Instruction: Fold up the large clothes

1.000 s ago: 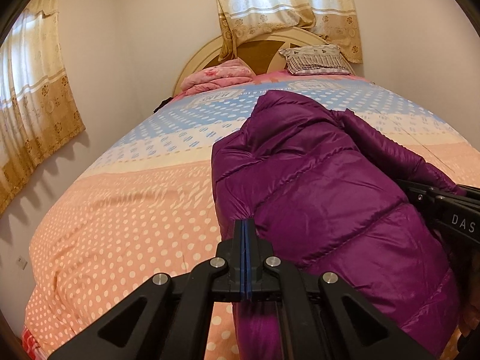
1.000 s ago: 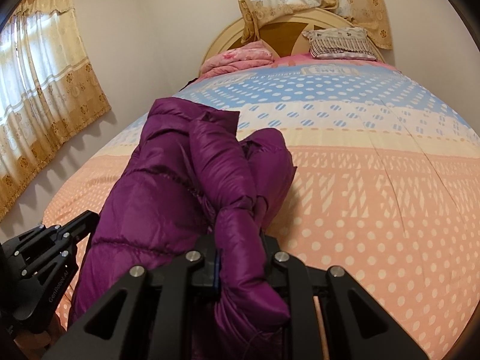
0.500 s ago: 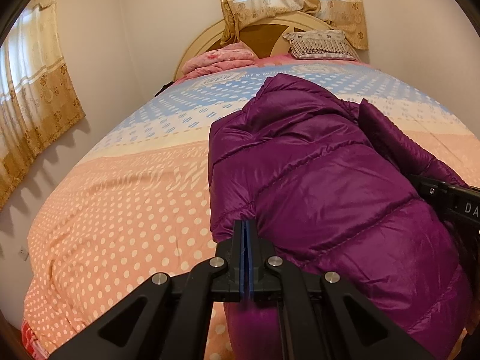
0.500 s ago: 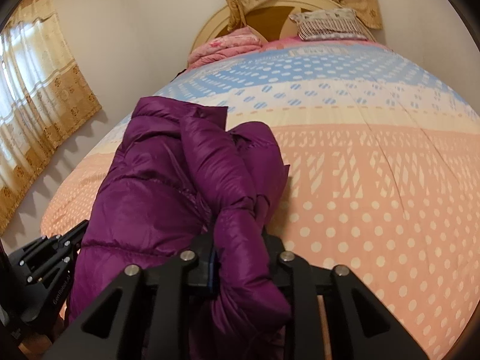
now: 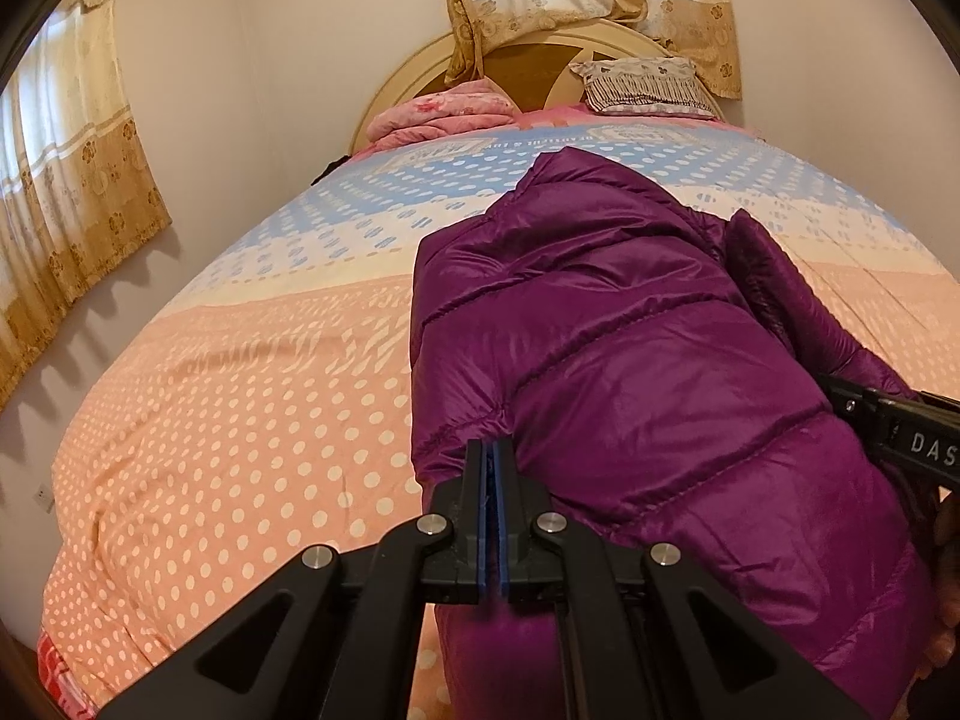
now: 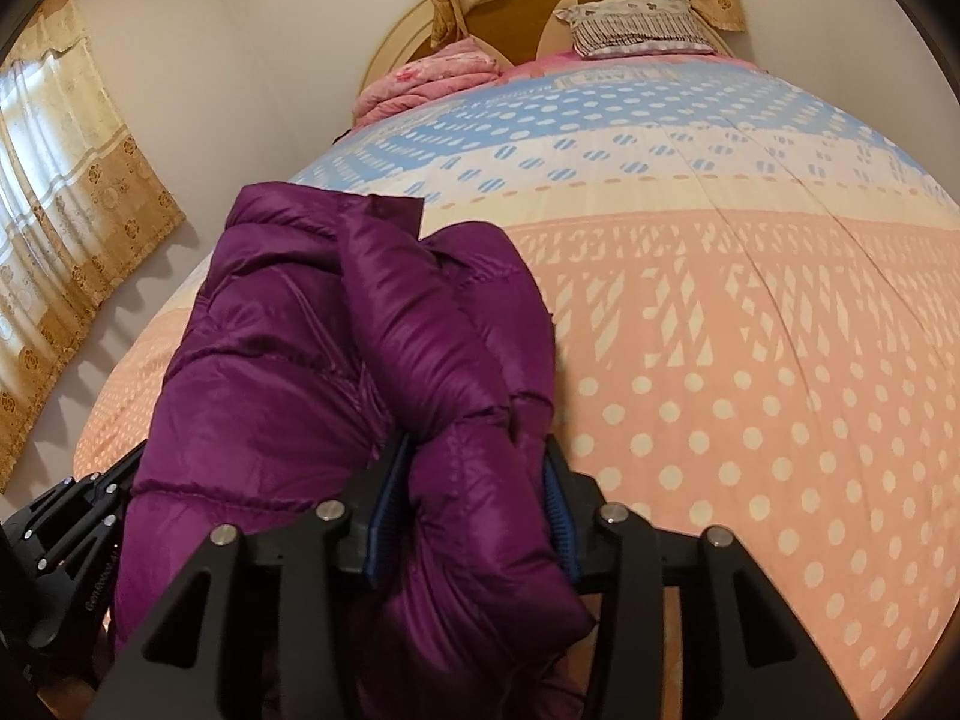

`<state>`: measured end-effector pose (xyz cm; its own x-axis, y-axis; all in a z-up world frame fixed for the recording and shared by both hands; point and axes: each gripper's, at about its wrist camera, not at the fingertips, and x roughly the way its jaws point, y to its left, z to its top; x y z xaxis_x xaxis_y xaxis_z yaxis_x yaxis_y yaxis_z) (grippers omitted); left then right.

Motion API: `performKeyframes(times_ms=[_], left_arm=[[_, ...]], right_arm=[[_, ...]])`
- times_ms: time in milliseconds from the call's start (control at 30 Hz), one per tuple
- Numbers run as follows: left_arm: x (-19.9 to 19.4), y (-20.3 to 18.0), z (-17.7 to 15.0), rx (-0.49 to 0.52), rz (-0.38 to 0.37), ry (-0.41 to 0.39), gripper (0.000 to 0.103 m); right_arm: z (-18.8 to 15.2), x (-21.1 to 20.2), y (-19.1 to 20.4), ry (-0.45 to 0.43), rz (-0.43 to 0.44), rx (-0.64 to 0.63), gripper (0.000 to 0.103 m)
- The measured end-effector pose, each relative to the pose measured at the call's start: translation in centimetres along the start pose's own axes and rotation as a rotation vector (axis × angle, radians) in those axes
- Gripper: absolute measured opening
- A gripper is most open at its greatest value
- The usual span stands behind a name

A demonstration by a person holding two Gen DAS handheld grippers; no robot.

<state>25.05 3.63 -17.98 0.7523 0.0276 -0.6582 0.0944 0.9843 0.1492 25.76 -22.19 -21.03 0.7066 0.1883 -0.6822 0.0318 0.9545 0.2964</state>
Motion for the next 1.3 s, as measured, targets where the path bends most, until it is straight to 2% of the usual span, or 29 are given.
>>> performKeyframes(times_ms=[167, 233, 267, 300, 333, 367, 400, 467, 600, 733, 800, 967, 1300], left_arm=[[-0.4, 0.1, 0.2, -0.013, -0.008, 0.011, 0.004], [-1.3, 0.5, 0.5, -0.033, -0.018, -0.003, 0.006], [-1.7, 0.6, 0.6, -0.043, -0.026, -0.013, 0.015], [-2.6, 1.0, 0.9, -0.06, -0.042, -0.033, 0.037], [-3.5, 1.5, 1.2, -0.078, -0.043, -0.057, 0.051], [-4.3, 1.8, 1.3, -0.091, -0.037, -0.081, 0.076], [-5.7, 2.3, 1.6, -0.105, -0.024, -0.126, 0.088], [-8.5, 2.8, 2.1, -0.098, -0.015, -0.193, 0.089], [-13.2, 3.7, 2.9, -0.063, 0.025, -0.263, 0.089], [-18.0, 5.2, 2.5, -0.07, 0.052, -0.354, 0.092], [-19.5, 6.2, 2.3, -0.081, 0.066, -0.383, 0.094], [-21.1, 7.7, 2.0, -0.118, 0.062, -0.407, 0.095], [-20.7, 8.4, 1.9, -0.141, 0.064, -0.389, 0.095]], right_arm=[[0.1, 0.1, 0.1, 0.01, -0.007, -0.006, 0.048], [0.3, -0.1, 0.2, 0.014, -0.012, -0.005, 0.051], [0.4, -0.4, 0.1, 0.012, -0.015, -0.001, 0.053], [0.5, -1.1, 0.0, -0.001, -0.015, 0.013, 0.059], [0.6, -1.8, 0.0, -0.014, -0.01, 0.023, 0.066], [0.8, -2.8, 0.2, -0.032, -0.013, 0.027, 0.07], [0.9, -3.6, 0.5, -0.05, -0.021, 0.021, 0.076], [1.0, -5.8, 1.3, -0.093, -0.031, -0.011, 0.078], [1.2, -10.6, 3.2, -0.165, -0.045, -0.037, 0.08], [0.5, -15.2, 5.2, -0.261, -0.068, -0.077, 0.092], [0.1, -17.0, 6.0, -0.297, -0.07, -0.096, 0.093], [0.2, -18.7, 7.9, -0.329, -0.056, -0.134, 0.093], [-0.1, -19.3, 8.7, -0.337, -0.053, -0.168, 0.095]])
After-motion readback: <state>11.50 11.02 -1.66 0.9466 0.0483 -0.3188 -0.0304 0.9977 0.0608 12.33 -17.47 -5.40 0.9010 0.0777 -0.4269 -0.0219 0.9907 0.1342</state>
